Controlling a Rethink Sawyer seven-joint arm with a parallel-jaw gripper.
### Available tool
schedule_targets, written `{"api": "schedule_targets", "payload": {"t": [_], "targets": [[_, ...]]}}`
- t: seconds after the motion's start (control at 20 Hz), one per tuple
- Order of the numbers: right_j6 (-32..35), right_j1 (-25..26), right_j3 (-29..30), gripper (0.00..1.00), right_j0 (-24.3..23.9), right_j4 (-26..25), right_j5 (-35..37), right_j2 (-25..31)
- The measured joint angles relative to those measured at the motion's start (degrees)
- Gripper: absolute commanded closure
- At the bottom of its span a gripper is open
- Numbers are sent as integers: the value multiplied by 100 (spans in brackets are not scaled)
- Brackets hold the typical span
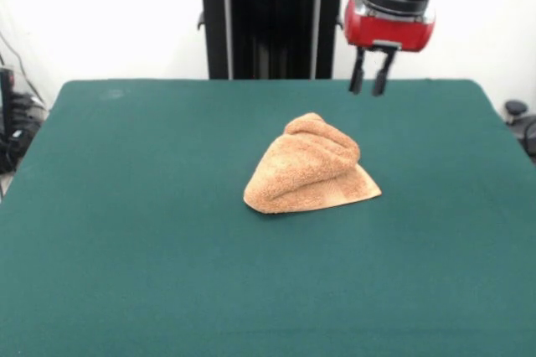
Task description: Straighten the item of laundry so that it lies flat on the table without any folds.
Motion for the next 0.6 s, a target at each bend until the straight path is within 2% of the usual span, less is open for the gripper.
{"api": "schedule_targets", "payload": {"t": [0.6], "targets": [[0,12,0,0,184,189,-195,0]]}}
